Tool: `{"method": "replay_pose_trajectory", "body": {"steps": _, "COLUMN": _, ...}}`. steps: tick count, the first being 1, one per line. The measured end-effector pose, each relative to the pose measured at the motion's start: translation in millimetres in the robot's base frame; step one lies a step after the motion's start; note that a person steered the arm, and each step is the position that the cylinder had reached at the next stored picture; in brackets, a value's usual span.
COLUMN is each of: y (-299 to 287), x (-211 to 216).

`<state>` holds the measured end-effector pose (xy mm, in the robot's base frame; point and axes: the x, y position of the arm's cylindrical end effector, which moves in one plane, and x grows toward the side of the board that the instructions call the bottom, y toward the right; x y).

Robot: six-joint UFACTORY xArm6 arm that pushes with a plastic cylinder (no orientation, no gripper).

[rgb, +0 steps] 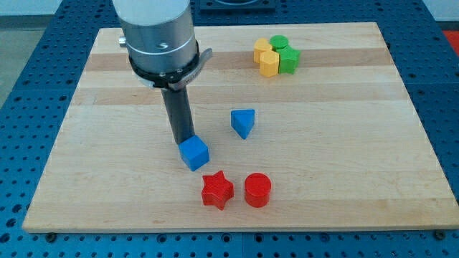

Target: Push the red star below the cube

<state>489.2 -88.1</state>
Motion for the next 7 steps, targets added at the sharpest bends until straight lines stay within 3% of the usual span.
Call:
{"method": "replay_pose_trajectory", "body": {"steps": 2, "y": 0, "x": -8}}
{"method": "replay_pose_trajectory", "body": {"steps": 4, "y": -36, "x": 13}}
{"method": "replay_pose_trajectory", "body": {"steps": 6, "y": -30, "x": 97}}
{"method": "replay_pose_trajectory", "body": {"steps": 7, "y": 10, "x": 128}}
